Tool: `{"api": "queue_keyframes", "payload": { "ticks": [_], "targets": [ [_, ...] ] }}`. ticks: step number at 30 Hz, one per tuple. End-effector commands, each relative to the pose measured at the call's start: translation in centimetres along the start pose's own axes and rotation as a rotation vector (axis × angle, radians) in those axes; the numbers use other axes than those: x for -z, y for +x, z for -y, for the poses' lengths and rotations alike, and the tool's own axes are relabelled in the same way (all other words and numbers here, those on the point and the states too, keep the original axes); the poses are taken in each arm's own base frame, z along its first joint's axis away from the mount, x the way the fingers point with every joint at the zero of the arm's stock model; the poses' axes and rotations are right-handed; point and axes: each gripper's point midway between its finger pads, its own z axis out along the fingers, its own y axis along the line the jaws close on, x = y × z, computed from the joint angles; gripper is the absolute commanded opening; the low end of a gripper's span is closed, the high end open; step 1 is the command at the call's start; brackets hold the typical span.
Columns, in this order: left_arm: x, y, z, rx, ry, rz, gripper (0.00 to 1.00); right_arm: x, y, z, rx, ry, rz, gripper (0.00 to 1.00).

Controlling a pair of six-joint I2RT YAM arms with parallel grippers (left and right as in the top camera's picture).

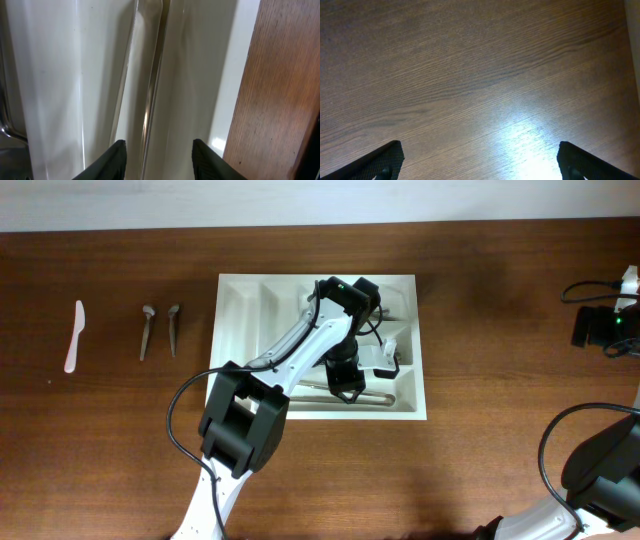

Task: Pack container
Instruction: 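Lower the tongs into the bottom compartment and open the left gripper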

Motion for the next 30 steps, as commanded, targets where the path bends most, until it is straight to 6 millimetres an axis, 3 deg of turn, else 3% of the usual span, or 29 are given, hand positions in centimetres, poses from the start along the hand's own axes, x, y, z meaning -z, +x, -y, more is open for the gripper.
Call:
{"api": "queue_keyframes", "payload": {
  "ticks": [1, 8, 14, 23, 30],
  "targets": [
    [0.4, -0.5, -0.2, -0.021, -0.018, 0.012, 0.46, 0.0, 0.0, 0.0, -0.004, 0.005, -0.001, 0.98],
    [1.8, -2.3, -1.9, 0.045, -0.101, 0.081, 0.56, 0.0, 0.0, 0.0, -0.004, 0.005, -0.001, 0.99],
    [6.2, -3.9, -4.0, 0.120, -0.256, 0.131, 0.59, 0.0, 0.0, 0.0, -0.004, 0.005, -0.001, 0.99],
    [13.9, -3.1, -6.1, 0.149, -0.539, 0.086, 0.63, 0.0, 0.0, 0.0, -0.004, 0.005, -0.001, 0.99],
    [16.5, -2.0, -5.5, 0.209, -0.599, 0.065, 0.67, 0.0, 0.0, 0.0, -0.004, 0.005, -0.001, 0.99]
  ]
}}
